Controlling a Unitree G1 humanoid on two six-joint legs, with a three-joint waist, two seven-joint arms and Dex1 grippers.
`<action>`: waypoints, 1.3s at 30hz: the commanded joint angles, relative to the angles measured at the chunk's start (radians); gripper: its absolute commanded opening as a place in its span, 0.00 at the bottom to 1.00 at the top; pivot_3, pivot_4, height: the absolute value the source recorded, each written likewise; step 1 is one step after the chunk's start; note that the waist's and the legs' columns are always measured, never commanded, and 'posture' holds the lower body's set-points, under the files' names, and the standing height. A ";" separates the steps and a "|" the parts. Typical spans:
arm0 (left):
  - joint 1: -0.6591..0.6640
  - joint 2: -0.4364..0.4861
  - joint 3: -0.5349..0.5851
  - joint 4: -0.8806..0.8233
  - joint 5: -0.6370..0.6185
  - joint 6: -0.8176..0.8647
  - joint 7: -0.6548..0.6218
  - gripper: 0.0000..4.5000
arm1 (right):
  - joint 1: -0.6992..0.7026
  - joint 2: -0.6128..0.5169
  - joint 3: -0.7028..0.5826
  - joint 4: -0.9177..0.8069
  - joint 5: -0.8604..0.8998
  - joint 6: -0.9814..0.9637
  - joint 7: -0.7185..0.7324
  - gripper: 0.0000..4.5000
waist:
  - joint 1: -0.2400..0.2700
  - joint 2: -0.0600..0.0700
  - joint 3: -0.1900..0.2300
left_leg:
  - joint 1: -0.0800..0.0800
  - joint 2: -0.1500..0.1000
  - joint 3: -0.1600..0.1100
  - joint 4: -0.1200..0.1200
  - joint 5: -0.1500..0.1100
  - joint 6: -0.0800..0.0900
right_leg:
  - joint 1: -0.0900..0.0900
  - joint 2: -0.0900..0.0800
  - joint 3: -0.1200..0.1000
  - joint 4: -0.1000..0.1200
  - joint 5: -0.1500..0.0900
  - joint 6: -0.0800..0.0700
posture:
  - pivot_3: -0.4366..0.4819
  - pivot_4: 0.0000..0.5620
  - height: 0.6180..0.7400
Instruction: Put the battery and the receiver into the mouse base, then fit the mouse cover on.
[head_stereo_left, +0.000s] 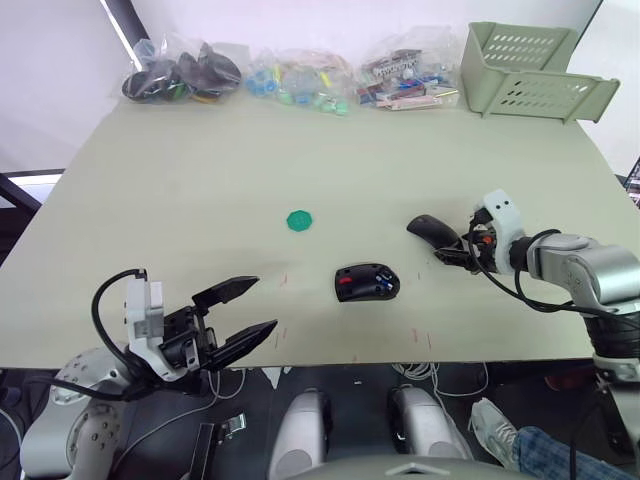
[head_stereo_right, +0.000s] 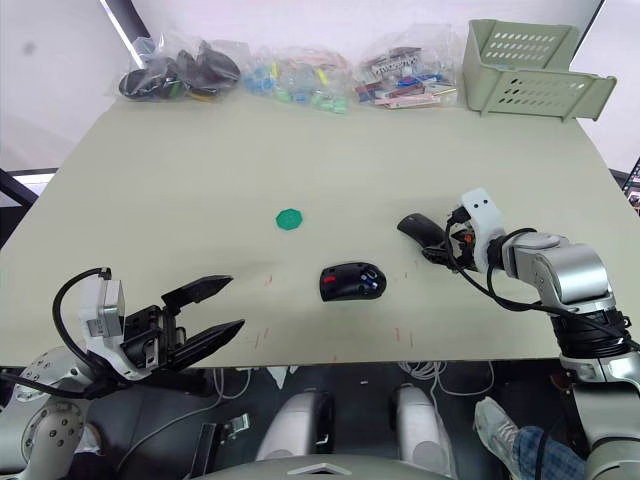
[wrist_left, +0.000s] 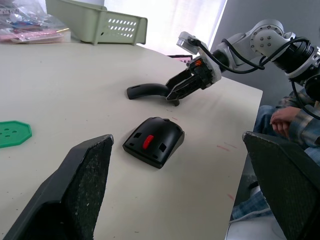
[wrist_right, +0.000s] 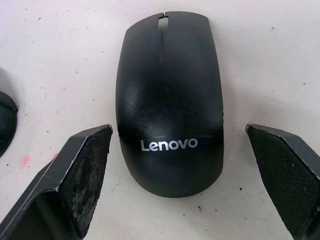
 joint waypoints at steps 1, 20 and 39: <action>0.005 -0.001 0.015 -0.022 -0.018 -0.020 -0.004 0.98 | -0.022 0.001 -0.017 -0.022 -0.007 -0.018 0.006 1.00 | 0.000 0.000 0.000 | 0.000 0.000 0.000 0.000 0.000 0.000 | 0.000 0.000 0.000 0.000 0.000 0.000 | 0.48 0.27 1.00; 0.011 -0.001 0.008 0.000 -0.009 -0.041 -0.015 0.98 | -0.026 0.011 -0.013 -0.026 -0.031 -0.021 0.014 1.00 | 0.000 0.000 0.000 | 0.000 0.000 0.000 0.000 0.000 0.000 | 0.000 0.000 0.000 0.000 0.000 0.000 | 0.48 0.27 1.00; 0.010 -0.004 -0.005 0.016 0.000 -0.059 -0.020 0.98 | -0.020 -0.003 -0.001 -0.043 -0.060 -0.040 0.038 1.00 | 0.000 0.000 0.000 | 0.000 0.000 0.000 0.000 0.000 0.000 | 0.000 0.000 0.000 0.000 0.000 0.000 | 0.48 0.27 1.00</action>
